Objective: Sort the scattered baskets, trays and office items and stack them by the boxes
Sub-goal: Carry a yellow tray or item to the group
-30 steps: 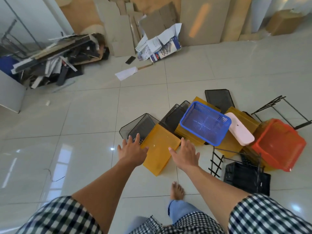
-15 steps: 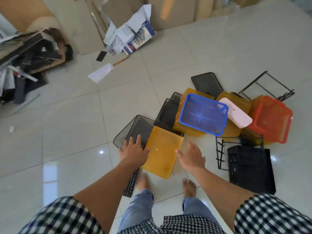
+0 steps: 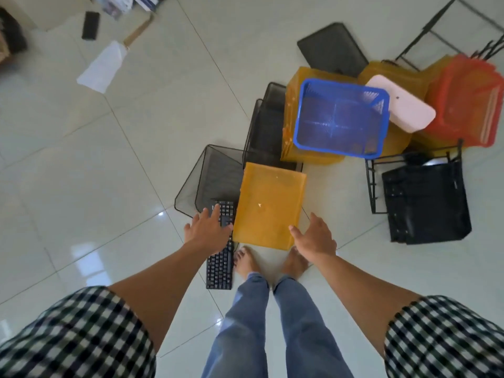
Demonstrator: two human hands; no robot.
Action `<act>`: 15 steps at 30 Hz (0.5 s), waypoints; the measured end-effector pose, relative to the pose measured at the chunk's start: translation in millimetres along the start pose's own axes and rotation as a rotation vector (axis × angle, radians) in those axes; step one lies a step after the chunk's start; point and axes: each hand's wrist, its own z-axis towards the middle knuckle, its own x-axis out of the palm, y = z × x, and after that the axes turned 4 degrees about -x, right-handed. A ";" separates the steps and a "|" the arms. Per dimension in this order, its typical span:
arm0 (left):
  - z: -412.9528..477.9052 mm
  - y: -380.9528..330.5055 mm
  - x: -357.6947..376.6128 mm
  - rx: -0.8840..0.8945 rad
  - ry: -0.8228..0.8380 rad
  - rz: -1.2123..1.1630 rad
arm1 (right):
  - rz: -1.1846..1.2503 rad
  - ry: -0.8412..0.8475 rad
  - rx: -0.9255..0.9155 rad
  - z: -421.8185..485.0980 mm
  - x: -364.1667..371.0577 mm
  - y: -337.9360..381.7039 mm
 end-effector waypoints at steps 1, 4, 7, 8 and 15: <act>14.8 -1.6 10.5 0.004 0.016 -0.009 | -0.002 0.010 0.016 12.9 7.7 -7.6; 66.2 -7.5 42.9 -0.004 0.066 -0.081 | 0.017 0.023 0.048 56.8 33.0 -27.8; 123.9 -13.8 78.4 -0.024 0.101 -0.188 | 0.066 0.027 0.070 108.8 64.8 -44.3; 143.3 -15.1 91.1 -0.035 0.106 -0.216 | 0.087 0.026 0.079 127.6 76.7 -49.4; 253.9 -15.8 176.8 -0.066 0.138 -0.368 | 0.310 0.052 0.251 244.9 155.2 -81.4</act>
